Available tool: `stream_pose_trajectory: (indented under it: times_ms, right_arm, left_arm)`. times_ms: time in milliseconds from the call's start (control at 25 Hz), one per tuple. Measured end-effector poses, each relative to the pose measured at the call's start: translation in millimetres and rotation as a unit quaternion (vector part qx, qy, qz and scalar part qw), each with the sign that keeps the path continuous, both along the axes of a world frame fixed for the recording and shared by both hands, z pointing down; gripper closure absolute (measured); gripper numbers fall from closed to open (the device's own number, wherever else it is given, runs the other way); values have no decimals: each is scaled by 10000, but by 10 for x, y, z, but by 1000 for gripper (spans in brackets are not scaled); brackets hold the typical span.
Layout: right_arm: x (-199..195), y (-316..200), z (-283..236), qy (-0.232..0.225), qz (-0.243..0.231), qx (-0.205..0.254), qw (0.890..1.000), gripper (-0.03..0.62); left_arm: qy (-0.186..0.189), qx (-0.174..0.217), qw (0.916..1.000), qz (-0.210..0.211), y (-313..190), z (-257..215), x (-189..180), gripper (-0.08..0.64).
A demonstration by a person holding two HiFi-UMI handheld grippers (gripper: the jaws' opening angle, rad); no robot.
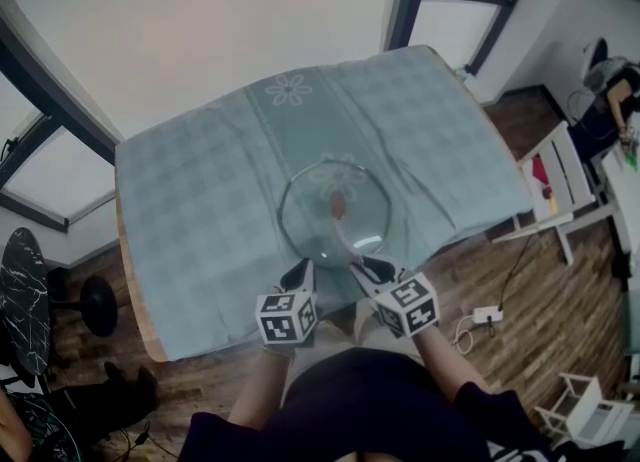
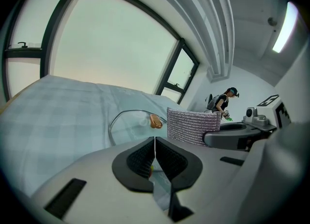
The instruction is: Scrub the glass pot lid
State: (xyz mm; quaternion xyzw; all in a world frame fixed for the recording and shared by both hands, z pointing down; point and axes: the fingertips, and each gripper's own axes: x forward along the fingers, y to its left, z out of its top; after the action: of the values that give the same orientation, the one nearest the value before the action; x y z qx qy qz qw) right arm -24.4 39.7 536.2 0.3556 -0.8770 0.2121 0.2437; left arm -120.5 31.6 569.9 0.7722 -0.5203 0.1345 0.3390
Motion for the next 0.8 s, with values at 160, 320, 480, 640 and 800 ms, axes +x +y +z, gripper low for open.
stream_pose_trajectory:
  times_ms: [160, 320, 480, 640, 800]
  right_arm:
    - [97, -113, -46, -61, -229, -51, 9997, 511]
    - [244, -312, -70, -50, -468, -49, 9989, 511]
    - [426, -538, -59, -44, -600, -56, 9982, 511]
    - [510, -736, -91, -115, -766, -55, 9970, 511]
    - [620, -868, -110, -168, -967, -107, 9951, 511]
  left_arm:
    - [-97, -64, 9999, -98, -112, 33, 106, 555]
    - [-92, -102, 9993, -337, -269, 44, 211, 554]
    - [-92, -156, 9983, -554, -417, 63, 345, 554]
    - [-142, -210, 9970, -729, -564, 120, 431, 554]
    - [-123, -273, 9957, -876, -689, 177, 555, 554]
